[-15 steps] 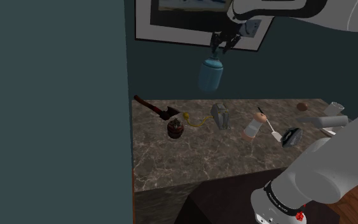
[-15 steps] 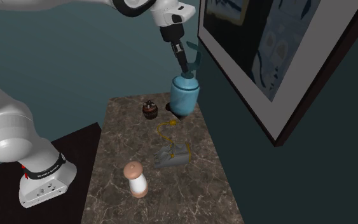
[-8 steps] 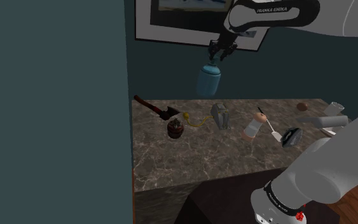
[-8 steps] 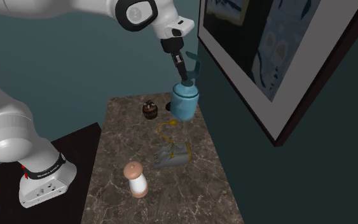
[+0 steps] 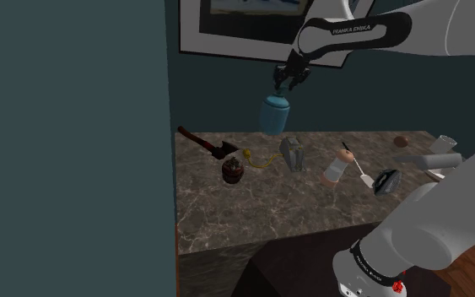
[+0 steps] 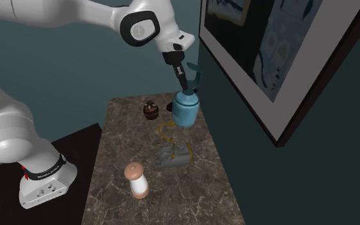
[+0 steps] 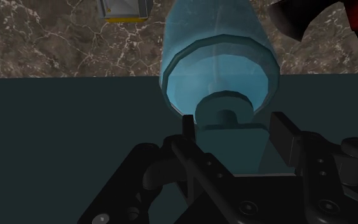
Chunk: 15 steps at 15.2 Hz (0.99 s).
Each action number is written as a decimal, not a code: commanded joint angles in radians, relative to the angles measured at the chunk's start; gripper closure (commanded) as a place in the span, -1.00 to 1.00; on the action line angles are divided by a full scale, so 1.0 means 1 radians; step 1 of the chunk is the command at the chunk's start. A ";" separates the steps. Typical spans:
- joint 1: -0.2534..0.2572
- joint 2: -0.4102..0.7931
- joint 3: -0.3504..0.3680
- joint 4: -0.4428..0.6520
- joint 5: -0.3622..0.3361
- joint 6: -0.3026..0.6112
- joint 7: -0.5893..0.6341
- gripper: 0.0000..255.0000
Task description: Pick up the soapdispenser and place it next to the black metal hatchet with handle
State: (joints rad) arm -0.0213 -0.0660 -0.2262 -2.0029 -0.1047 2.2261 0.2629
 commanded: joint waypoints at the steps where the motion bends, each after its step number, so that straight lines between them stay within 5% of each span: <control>1: -0.001 0.004 -0.001 -0.022 0.000 0.028 0.002 1.00; 15: -0.004 0.067 -0.006 -0.144 0.004 0.212 0.008 1.00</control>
State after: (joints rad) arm -0.0250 -0.0033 -0.2314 -2.1393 -0.1017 2.4239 0.2709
